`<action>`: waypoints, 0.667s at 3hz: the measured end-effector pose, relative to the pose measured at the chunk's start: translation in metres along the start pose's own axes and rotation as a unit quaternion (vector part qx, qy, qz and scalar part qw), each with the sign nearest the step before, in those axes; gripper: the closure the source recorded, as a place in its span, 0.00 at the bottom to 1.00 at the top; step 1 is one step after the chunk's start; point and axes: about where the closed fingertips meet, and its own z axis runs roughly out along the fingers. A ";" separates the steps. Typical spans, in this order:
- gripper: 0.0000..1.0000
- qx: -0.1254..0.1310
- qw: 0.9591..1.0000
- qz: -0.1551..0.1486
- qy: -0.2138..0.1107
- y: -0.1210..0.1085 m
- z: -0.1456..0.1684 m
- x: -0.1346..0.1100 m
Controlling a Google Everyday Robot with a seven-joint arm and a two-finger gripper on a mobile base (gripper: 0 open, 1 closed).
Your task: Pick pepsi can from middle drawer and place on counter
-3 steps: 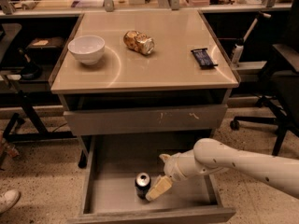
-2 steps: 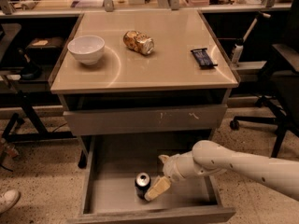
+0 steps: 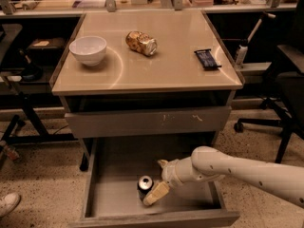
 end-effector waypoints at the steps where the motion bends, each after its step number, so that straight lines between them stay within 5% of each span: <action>1: 0.00 -0.003 1.000 0.002 -0.006 0.004 0.008 0.004; 2: 0.00 -0.003 1.000 -0.001 -0.019 0.004 0.020 0.002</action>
Offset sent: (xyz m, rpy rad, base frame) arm 0.0011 0.0233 -0.0206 0.0595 -0.0284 -0.0123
